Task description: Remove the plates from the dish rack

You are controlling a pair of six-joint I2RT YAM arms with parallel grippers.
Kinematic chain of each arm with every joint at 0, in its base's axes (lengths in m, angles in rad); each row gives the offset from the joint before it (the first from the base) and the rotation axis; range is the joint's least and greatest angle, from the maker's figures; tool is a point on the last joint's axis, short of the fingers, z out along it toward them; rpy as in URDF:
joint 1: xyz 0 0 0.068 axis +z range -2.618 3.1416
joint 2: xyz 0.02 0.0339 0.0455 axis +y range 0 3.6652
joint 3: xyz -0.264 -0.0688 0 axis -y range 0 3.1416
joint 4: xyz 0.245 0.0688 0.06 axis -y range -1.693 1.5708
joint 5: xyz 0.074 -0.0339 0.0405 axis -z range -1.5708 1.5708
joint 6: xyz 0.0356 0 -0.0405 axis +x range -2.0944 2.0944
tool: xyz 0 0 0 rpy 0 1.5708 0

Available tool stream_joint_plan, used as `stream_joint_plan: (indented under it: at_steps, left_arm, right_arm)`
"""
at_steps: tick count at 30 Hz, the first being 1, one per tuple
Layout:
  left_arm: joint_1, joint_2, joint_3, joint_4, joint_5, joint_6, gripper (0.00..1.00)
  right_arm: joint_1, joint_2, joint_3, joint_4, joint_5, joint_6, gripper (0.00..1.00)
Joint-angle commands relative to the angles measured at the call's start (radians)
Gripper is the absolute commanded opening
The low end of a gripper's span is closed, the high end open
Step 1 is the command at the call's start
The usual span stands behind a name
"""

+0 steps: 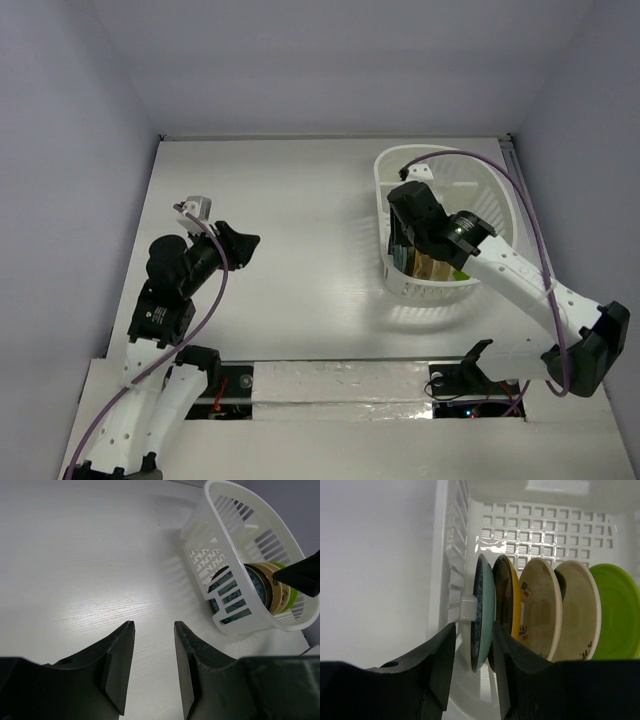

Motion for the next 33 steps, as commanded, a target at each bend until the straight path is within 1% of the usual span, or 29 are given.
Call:
stream_joint_plan:
  at_steps: [1,6,14,21,24,33]
  left_arm:
    - [-0.015,-0.018,-0.005,0.059,-0.007,-0.008,0.35]
    - [-0.025,-0.032,-0.006,0.055,-0.02,-0.009,0.41]
    - [-0.043,-0.052,-0.006,0.05,-0.031,-0.011,0.43]
    - [-0.043,-0.081,-0.006,0.049,-0.041,-0.011,0.43]
    - [-0.043,-0.094,-0.006,0.046,-0.047,-0.014,0.43]
    - [-0.061,-0.116,-0.005,0.044,-0.055,-0.014,0.43]
  right_arm:
    - [0.018,0.045,0.057,-0.061,0.101,0.03,0.41]
    - [0.029,0.118,0.1,-0.129,0.19,0.054,0.36]
    - [0.029,0.186,0.082,-0.137,0.212,0.071,0.31]
    - [0.058,0.243,0.096,-0.153,0.252,0.083,0.28]
    - [0.069,0.278,0.11,-0.18,0.284,0.099,0.27]
    - [0.116,0.356,0.159,-0.271,0.397,0.145,0.17]
